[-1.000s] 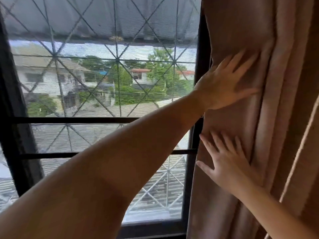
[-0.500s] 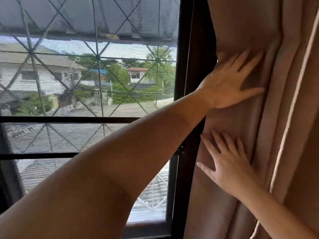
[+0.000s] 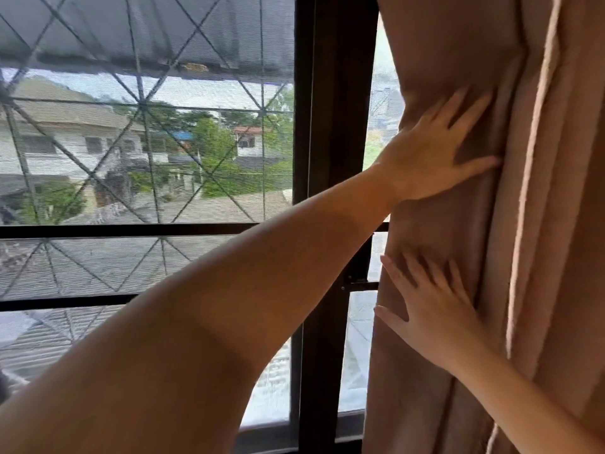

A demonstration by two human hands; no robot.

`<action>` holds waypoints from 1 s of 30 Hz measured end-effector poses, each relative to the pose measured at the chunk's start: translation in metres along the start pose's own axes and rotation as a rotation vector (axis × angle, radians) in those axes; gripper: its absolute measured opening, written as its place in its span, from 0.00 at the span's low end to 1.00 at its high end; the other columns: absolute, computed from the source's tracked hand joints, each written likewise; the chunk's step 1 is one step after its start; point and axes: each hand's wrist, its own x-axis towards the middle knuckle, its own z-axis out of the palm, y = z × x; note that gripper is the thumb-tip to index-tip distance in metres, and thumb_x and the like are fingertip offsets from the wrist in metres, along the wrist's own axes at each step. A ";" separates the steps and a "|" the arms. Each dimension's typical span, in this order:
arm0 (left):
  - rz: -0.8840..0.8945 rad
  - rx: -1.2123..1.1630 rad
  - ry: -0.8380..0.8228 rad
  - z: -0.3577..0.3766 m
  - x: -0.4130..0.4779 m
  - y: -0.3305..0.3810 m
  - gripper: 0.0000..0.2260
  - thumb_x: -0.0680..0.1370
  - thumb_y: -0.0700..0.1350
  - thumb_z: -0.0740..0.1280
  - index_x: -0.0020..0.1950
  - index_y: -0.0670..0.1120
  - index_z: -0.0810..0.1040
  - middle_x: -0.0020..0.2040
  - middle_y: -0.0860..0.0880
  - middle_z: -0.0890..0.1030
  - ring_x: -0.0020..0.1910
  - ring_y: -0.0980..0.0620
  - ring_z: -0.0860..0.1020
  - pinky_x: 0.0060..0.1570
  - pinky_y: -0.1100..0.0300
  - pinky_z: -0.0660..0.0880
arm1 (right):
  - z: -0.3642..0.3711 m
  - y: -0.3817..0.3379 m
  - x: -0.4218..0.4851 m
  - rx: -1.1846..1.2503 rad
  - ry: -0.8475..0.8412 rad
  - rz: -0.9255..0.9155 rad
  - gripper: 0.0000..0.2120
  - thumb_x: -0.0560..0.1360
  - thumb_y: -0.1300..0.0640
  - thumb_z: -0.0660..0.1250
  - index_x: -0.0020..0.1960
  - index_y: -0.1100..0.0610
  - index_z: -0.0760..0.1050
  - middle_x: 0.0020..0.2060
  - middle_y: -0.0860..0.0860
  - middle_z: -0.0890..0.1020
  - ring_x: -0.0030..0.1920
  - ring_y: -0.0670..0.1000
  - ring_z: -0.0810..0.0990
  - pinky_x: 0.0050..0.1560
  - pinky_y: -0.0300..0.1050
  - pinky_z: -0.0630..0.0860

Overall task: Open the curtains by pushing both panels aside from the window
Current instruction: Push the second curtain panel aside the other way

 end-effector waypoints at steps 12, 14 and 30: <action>-0.016 0.006 -0.049 -0.015 -0.012 0.000 0.48 0.77 0.77 0.51 0.88 0.46 0.56 0.88 0.41 0.56 0.86 0.40 0.61 0.84 0.42 0.63 | -0.004 -0.006 -0.008 0.022 -0.048 0.014 0.42 0.77 0.26 0.49 0.86 0.45 0.51 0.83 0.53 0.65 0.81 0.62 0.62 0.80 0.70 0.56; -0.024 0.007 -0.080 -0.021 -0.019 -0.003 0.44 0.81 0.72 0.58 0.88 0.46 0.56 0.88 0.41 0.55 0.86 0.41 0.60 0.85 0.43 0.62 | -0.005 -0.013 -0.010 0.031 -0.058 0.009 0.42 0.77 0.27 0.51 0.86 0.46 0.53 0.83 0.54 0.65 0.81 0.62 0.62 0.79 0.71 0.58; 0.061 0.086 -0.020 -0.068 -0.101 -0.043 0.37 0.84 0.67 0.61 0.87 0.49 0.59 0.86 0.43 0.63 0.83 0.45 0.67 0.79 0.46 0.72 | -0.003 -0.090 -0.026 0.050 -0.210 -0.041 0.44 0.75 0.23 0.44 0.86 0.42 0.46 0.86 0.52 0.56 0.83 0.60 0.52 0.81 0.68 0.49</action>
